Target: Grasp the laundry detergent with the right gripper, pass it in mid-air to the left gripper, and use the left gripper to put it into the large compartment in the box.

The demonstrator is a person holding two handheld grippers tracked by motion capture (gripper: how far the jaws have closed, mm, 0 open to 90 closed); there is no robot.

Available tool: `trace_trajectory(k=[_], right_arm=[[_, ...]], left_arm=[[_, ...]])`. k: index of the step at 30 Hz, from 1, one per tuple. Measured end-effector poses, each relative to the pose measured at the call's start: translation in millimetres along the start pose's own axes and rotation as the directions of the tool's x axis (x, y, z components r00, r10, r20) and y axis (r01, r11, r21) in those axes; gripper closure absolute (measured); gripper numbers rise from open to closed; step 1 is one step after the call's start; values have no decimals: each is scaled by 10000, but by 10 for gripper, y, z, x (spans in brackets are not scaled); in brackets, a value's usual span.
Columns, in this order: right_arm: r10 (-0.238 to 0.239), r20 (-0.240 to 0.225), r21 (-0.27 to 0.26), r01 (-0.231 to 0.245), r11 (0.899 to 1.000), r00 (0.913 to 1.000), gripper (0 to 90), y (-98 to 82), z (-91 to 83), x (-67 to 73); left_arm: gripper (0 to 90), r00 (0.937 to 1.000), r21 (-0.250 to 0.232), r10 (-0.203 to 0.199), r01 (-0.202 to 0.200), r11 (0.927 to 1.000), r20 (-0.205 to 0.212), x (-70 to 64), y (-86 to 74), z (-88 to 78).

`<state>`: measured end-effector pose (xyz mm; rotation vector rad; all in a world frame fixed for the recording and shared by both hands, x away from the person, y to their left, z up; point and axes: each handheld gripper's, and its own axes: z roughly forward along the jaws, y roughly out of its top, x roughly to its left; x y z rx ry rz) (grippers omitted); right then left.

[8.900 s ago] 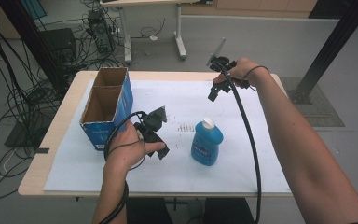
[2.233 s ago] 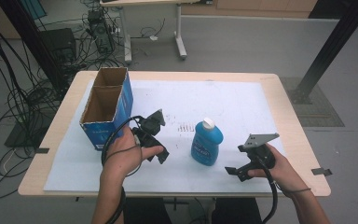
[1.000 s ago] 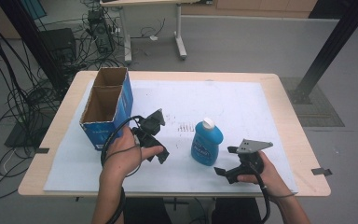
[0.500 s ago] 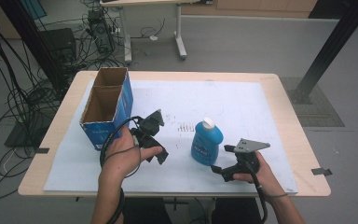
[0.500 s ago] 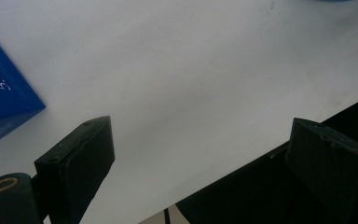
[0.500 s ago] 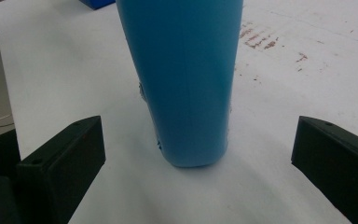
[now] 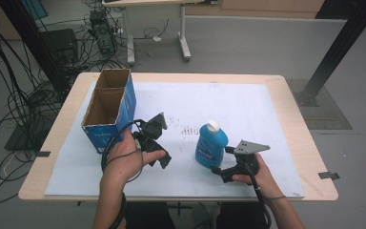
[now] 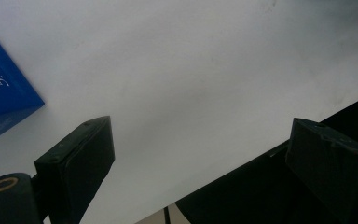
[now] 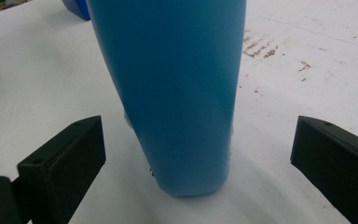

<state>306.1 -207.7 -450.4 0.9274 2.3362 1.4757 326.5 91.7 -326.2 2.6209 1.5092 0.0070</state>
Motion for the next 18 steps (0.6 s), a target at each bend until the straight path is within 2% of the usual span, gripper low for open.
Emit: trace_trajectory(k=[18], right_arm=[[559,179,-581,-548,9968,9983,31,-11,146,-31]], left_arm=[[82,10000,-33,12,-12,10000,9,-16,-8,-8]])
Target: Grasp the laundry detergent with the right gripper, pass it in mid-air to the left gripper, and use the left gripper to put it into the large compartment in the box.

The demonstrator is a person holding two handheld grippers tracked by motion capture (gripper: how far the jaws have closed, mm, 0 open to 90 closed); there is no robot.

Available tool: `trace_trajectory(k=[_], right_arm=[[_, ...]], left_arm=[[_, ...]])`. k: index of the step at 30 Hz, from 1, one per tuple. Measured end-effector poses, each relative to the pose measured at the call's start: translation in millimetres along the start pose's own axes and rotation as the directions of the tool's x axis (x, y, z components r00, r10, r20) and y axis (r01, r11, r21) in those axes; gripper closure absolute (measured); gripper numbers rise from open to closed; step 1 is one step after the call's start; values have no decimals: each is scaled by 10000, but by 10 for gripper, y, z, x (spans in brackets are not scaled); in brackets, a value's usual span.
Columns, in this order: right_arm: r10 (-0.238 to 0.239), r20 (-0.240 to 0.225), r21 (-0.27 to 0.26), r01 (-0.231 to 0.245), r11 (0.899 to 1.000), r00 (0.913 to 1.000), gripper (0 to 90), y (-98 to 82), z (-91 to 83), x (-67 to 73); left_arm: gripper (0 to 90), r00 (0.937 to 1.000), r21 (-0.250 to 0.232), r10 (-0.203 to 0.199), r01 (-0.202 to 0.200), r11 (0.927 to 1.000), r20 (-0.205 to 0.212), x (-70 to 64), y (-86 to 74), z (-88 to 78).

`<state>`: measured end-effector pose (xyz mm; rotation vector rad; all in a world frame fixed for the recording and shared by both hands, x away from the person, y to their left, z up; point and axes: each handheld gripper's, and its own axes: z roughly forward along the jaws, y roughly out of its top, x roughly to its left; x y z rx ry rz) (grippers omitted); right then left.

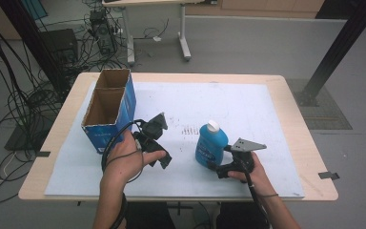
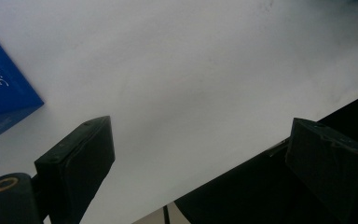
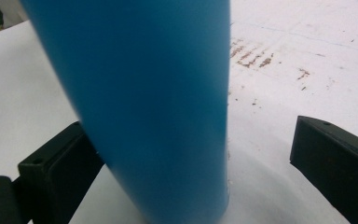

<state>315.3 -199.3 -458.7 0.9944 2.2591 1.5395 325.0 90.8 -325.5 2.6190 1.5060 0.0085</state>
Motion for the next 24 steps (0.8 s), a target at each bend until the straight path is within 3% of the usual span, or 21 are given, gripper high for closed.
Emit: trace_trajectory(k=[6,24], right_arm=[[191,-16,-143,-191,9997,9998,30,-2,31,-15],[190,-102,-279,-193,9994,9998,31,-4,89,18]], left_arm=[[82,10000,4,3,-3,10000,5,-4,-1,4],[82,10000,4,-20,20,10000,-37,2,-7,-15]])
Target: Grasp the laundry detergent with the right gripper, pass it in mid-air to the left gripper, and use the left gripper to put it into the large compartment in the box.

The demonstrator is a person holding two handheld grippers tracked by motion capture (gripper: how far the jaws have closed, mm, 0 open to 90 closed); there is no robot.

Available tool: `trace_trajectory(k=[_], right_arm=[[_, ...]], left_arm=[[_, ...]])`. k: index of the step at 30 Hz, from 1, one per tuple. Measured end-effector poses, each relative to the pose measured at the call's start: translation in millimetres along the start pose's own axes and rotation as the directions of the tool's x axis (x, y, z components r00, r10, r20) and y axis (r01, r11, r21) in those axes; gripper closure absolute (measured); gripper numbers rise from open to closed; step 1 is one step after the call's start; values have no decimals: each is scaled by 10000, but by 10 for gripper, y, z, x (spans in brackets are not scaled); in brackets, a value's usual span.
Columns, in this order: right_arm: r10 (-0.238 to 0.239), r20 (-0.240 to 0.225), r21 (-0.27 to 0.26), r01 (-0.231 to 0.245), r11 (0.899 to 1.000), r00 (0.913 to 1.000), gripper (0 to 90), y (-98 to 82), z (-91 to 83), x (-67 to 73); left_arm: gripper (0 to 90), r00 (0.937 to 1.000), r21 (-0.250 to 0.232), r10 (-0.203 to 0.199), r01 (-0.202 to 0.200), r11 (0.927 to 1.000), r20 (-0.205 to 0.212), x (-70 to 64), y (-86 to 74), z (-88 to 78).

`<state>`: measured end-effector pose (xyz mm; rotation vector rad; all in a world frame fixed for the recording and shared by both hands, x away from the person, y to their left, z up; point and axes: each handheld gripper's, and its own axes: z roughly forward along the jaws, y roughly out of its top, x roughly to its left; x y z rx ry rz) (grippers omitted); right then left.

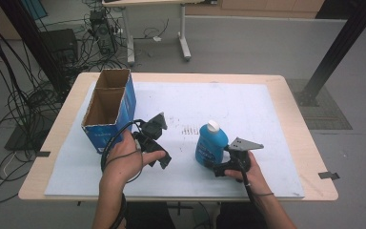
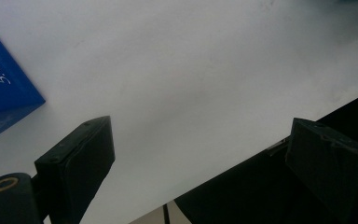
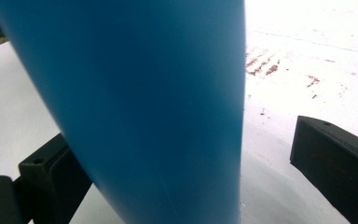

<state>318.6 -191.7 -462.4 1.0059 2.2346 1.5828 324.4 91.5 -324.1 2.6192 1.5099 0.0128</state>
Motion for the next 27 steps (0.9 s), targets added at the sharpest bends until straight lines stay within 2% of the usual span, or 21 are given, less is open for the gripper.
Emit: trace_trajectory(k=[27], right_arm=[[-8,-148,-47,7,10000,9999,33,-2,-4,20]], left_arm=[[82,10000,26,37,-37,10000,-27,-17,5,-9]])
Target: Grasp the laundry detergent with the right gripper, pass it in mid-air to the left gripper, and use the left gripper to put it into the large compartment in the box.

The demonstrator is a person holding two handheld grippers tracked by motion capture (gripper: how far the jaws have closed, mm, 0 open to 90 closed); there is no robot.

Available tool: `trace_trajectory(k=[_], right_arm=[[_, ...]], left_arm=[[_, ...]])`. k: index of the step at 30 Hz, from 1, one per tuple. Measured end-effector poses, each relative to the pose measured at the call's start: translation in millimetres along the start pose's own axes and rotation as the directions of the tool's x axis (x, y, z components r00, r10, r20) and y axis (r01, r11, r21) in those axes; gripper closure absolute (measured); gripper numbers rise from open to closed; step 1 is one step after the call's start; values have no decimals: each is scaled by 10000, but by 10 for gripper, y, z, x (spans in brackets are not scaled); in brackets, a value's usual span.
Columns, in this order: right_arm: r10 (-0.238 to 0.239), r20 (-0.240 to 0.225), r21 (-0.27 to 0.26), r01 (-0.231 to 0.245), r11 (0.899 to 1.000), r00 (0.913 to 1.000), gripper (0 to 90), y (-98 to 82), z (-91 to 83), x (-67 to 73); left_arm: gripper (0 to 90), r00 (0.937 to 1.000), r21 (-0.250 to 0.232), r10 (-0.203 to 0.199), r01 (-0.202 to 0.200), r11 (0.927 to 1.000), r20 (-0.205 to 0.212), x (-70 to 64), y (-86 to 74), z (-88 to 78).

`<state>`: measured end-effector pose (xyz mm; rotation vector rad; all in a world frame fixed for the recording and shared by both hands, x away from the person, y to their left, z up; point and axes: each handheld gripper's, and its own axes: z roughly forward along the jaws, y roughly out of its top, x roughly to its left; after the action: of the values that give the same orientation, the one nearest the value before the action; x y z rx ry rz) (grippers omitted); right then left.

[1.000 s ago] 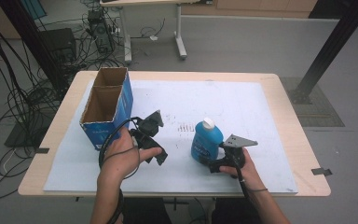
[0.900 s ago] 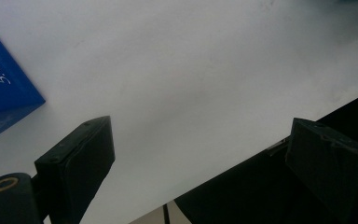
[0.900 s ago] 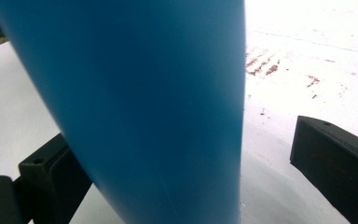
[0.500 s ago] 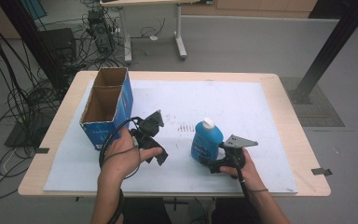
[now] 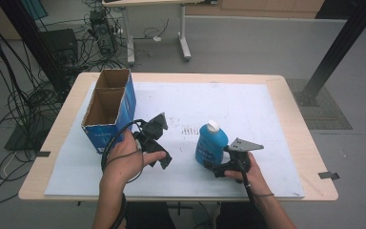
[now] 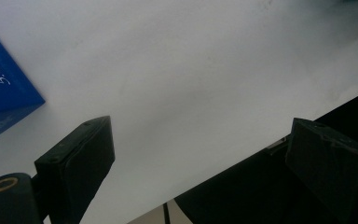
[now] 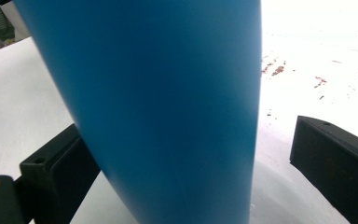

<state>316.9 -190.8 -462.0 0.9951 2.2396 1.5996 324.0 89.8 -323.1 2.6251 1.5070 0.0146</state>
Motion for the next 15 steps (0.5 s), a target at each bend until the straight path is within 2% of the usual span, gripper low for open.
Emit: trace_trajectory(k=[15], right_arm=[[-23,-60,-52,23,10000,10000,33,11,-5,7]], left_arm=[[82,10000,-55,-46,46,10000,10,-4,4,-13]])
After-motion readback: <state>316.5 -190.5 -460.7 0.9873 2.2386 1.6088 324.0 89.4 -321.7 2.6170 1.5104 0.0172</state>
